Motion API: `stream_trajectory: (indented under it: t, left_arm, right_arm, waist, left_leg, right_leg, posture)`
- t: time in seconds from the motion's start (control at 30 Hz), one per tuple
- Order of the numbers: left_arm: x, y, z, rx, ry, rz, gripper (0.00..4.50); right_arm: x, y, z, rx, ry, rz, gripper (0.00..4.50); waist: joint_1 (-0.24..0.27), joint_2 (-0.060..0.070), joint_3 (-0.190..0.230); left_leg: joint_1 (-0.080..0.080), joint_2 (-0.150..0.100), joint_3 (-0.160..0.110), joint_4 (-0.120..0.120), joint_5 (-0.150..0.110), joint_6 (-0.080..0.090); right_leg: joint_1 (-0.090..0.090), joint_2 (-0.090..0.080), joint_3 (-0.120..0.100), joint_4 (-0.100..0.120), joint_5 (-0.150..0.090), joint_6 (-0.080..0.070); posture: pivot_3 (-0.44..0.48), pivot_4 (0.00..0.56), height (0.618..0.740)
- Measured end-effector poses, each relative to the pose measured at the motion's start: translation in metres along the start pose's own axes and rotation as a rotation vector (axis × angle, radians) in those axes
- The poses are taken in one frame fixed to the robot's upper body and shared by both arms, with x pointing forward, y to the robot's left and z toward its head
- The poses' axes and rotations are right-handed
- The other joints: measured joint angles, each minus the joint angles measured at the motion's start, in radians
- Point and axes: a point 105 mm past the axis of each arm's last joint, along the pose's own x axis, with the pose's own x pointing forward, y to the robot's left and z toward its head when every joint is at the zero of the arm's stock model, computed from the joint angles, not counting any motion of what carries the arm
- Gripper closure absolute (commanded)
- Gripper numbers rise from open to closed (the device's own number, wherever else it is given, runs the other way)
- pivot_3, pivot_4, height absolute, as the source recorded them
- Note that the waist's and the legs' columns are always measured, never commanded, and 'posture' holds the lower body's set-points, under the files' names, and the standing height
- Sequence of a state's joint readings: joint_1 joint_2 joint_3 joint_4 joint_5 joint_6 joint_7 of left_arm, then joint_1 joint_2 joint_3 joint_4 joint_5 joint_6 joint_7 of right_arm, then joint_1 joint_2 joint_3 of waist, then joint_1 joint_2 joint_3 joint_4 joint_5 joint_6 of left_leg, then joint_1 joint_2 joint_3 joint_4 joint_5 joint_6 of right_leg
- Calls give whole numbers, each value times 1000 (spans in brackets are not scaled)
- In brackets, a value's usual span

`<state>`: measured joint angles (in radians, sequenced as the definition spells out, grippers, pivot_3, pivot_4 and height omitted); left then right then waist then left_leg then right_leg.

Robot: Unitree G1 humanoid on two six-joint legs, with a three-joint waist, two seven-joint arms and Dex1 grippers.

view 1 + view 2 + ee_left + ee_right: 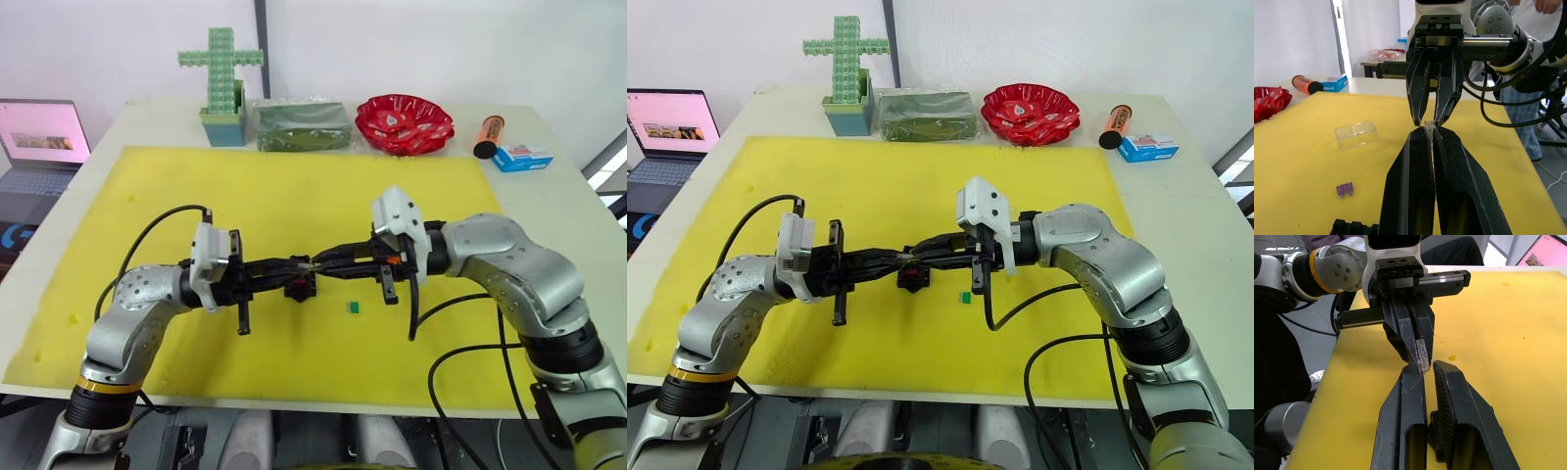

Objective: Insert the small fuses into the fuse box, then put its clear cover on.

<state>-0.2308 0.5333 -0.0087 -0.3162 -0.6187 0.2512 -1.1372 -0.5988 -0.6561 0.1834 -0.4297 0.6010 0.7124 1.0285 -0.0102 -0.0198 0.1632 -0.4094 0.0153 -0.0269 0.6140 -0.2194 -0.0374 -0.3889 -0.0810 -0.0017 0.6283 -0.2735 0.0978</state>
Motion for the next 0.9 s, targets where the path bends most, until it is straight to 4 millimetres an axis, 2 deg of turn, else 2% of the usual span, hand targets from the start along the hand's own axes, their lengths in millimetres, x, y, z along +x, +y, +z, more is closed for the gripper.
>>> stream_trajectory:
  t: [0.03,0.07,0.47,0.57,0.83,0.9]
  left_arm:
    - [0,0,0,0,0,0,4500]
    - [0,0,0,0,0,0,4500]
    - [0,0,0,0,2,0,4500]
    - [-1,1,-1,0,16,5,3806]
    - [-5,2,-4,0,51,19,1183]
    - [-11,0,-9,-12,77,32,557]
  right_arm:
    - [0,0,0,0,0,1,4432]
    - [0,0,0,0,0,3,4485]
    - [0,1,0,1,0,6,4485]
    - [0,1,0,3,-1,7,4500]
    - [1,0,6,-9,-3,10,4500]
    - [2,-1,6,-31,14,4,4500]
  waist:
    - [0,0,0]
    - [0,0,0]
    - [0,0,0]
    - [0,0,0]
    - [-1,0,0]
    - [-1,0,0]
  left_leg:
    - [0,0,0,0,0,0]
    - [0,0,0,0,0,0]
    - [0,0,0,0,0,0]
    - [0,0,0,0,0,0]
    - [0,0,0,0,0,0]
    - [0,0,0,0,0,0]
  right_leg:
    - [0,0,0,0,0,0]
    - [0,0,0,0,0,0]
    - [0,0,0,0,0,0]
    - [0,0,0,0,0,0]
    - [0,0,0,0,0,0]
    - [0,0,0,0,0,0]
  posture:
    - [0,150,740]
    - [0,150,740]
    - [0,150,740]
    - [0,150,740]
    - [0,150,740]
    - [0,150,740]
